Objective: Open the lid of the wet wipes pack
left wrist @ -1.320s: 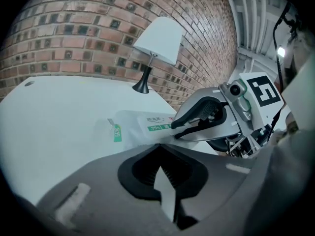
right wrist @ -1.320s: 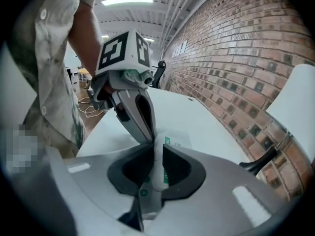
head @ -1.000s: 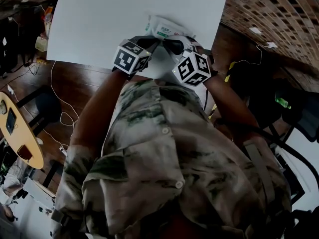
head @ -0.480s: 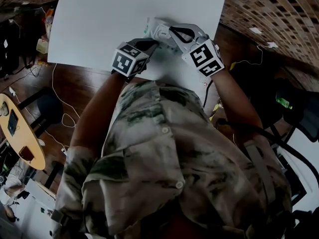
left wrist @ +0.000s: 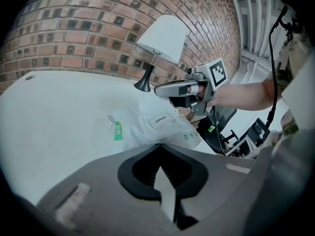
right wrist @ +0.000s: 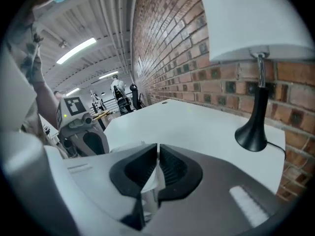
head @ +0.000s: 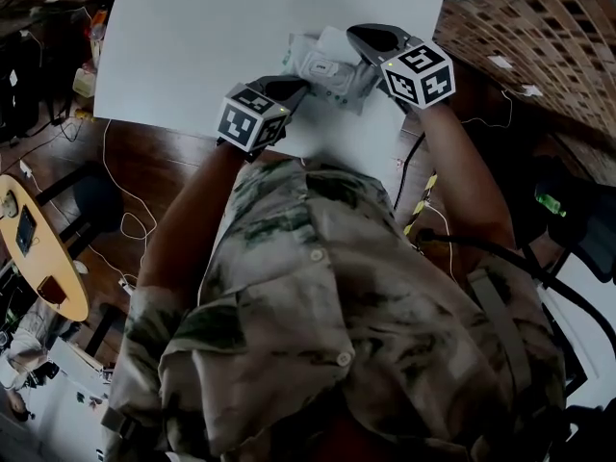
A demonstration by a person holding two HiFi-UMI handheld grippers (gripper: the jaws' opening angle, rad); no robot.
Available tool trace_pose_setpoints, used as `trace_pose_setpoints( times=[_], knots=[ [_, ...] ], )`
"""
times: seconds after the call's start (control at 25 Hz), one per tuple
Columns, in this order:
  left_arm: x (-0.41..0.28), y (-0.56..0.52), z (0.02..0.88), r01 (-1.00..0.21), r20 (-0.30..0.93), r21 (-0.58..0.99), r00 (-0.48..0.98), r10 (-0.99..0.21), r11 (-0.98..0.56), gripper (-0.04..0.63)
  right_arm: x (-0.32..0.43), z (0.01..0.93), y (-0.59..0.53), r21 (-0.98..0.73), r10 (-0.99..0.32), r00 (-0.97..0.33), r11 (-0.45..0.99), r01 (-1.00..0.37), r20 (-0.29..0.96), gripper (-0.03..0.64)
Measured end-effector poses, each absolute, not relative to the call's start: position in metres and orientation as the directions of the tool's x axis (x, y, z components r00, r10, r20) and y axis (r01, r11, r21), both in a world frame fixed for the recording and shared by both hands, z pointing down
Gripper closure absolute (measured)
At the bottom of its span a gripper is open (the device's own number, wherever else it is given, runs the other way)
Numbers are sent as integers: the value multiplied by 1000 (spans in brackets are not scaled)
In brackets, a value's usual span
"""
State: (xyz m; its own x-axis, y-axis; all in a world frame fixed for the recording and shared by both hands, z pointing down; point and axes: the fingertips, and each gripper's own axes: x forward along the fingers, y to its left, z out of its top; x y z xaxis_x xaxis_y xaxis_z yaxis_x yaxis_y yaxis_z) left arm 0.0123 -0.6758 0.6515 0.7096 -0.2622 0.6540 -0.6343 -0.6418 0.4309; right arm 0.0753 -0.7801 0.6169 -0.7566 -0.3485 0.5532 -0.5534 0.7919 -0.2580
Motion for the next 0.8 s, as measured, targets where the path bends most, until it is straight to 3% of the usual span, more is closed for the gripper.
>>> trace_pose_setpoints(
  times=[0.36,0.68,0.8],
  knots=[
    [12,-676,650,-644,655,444,708,-264,-624,594,79,646,-789,-404,-294,-782,726,-557,550,589],
    [7,-675,647,-650,656,425,701,-281,-630,592,81,651,-789,-365,-334,-750,715,-596,571,578],
    [-1,-675,636,-654,630,422,709,-315,-628,592,88,644,-790,-321,-384,-722,706,-631,575,543]
  ],
)
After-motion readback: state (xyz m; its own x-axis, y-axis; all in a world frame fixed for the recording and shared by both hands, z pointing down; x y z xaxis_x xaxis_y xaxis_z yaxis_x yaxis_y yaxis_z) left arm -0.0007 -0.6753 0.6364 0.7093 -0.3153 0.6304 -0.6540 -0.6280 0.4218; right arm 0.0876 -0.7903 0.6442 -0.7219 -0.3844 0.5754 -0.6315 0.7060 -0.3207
